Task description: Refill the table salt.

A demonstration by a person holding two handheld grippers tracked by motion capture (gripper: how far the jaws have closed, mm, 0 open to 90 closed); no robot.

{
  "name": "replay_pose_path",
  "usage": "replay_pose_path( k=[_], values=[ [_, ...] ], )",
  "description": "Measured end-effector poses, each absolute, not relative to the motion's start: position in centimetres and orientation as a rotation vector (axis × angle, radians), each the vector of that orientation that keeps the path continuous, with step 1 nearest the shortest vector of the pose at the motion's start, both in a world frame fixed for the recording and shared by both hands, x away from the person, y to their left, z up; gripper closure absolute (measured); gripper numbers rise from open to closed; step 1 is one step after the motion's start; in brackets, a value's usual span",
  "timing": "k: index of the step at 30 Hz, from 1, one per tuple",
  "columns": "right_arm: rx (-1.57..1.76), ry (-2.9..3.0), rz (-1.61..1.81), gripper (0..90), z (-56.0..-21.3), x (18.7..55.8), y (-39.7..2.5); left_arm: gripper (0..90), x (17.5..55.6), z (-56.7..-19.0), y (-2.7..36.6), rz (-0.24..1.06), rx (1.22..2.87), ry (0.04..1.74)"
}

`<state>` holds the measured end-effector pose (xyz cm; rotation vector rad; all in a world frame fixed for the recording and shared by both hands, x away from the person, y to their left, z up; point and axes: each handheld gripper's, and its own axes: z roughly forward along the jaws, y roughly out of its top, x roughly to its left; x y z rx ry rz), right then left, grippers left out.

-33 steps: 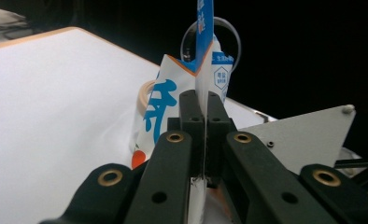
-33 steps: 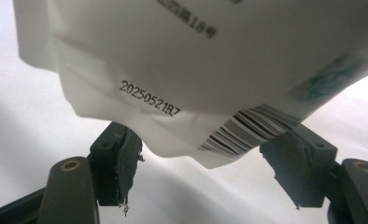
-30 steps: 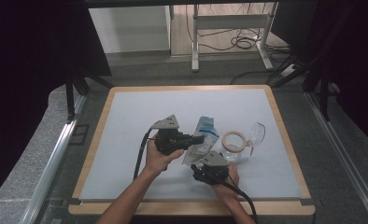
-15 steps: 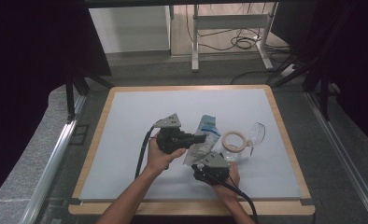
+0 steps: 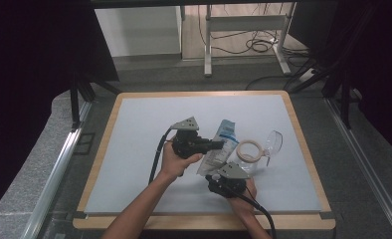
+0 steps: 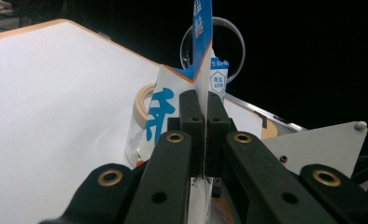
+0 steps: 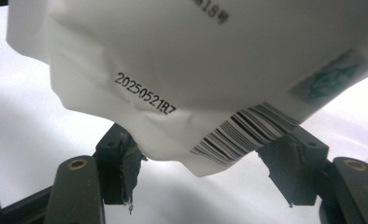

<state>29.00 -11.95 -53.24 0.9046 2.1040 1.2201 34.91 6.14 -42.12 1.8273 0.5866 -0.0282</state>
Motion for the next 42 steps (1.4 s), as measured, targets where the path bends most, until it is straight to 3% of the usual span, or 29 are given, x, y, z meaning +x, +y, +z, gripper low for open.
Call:
replay_pose_path(
  k=[18, 42],
  values=[
    [0.882, 2.072, 1.201, 31.0, -53.2, 29.3, -12.2, 90.0, 33.7, -41.3, 5.6, -0.02, 1.851, 0.528],
    [0.888, 2.078, 1.278, 37.8, -52.9, 28.9, -12.5, 90.0, 35.5, -41.0, 5.2, -0.058, 1.857, 0.549]
  ],
)
